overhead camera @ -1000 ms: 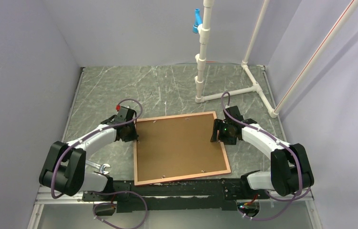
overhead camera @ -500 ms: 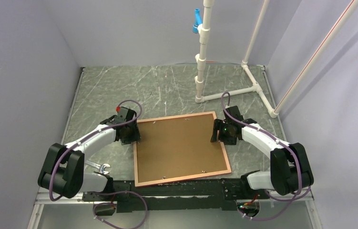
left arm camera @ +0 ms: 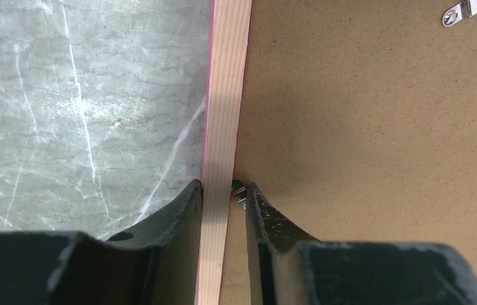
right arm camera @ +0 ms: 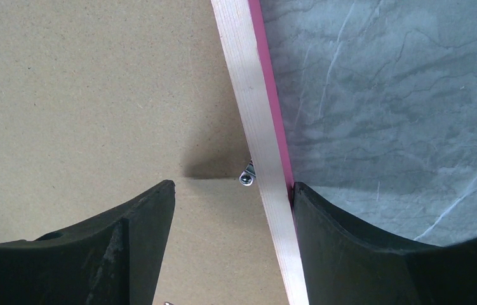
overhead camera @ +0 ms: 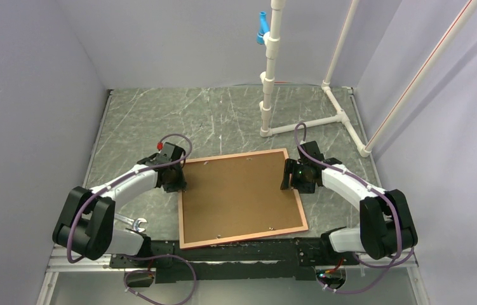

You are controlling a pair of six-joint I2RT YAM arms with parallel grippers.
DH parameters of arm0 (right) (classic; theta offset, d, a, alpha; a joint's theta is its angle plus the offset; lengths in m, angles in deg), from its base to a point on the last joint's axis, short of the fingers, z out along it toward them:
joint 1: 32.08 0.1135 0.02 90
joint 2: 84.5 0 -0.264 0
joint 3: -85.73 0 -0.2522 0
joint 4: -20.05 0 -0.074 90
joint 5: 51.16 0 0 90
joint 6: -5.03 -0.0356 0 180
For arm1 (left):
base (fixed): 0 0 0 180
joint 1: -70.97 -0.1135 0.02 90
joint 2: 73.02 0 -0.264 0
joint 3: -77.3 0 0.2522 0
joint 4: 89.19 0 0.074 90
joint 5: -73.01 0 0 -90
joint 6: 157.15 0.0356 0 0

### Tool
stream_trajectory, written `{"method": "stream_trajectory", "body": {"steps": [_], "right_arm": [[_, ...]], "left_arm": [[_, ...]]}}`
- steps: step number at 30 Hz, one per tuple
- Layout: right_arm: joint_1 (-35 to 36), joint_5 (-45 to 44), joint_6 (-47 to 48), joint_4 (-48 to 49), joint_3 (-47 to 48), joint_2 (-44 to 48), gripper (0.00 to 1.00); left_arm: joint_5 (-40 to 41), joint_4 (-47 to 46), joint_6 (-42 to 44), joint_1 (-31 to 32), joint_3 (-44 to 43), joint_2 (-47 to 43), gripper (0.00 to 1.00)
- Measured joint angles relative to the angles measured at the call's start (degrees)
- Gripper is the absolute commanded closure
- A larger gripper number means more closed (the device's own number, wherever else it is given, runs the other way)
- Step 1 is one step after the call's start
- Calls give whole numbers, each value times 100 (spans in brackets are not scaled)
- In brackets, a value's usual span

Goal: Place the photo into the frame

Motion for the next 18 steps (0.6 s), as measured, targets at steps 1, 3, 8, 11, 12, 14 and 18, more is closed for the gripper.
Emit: {"method": "stream_trajectory", "body": {"steps": [1,3,8,11,12,14,18], "right_arm": [[0,0,0,0,0,0,30],[0,2,2,0,0,0,30],[-4,26,39,2,2,-26,30],[-4,35,61,-4,22,-66,29],[-4,37,81,-11,31,-70,29],[-4,48,107,-33,63,-76,26],[-4,87,247,-127,264,-116,18]], "left_arm": [[9,0,-9,7,0,0,86],[13,0,-15,7,0,0,95],[11,0,-15,9,0,0,100],[4,0,-15,9,0,-2,100],[2,0,-15,9,0,-4,100],[-9,0,-15,9,0,-11,93],[-52,-2,-17,7,2,-35,44]]}}
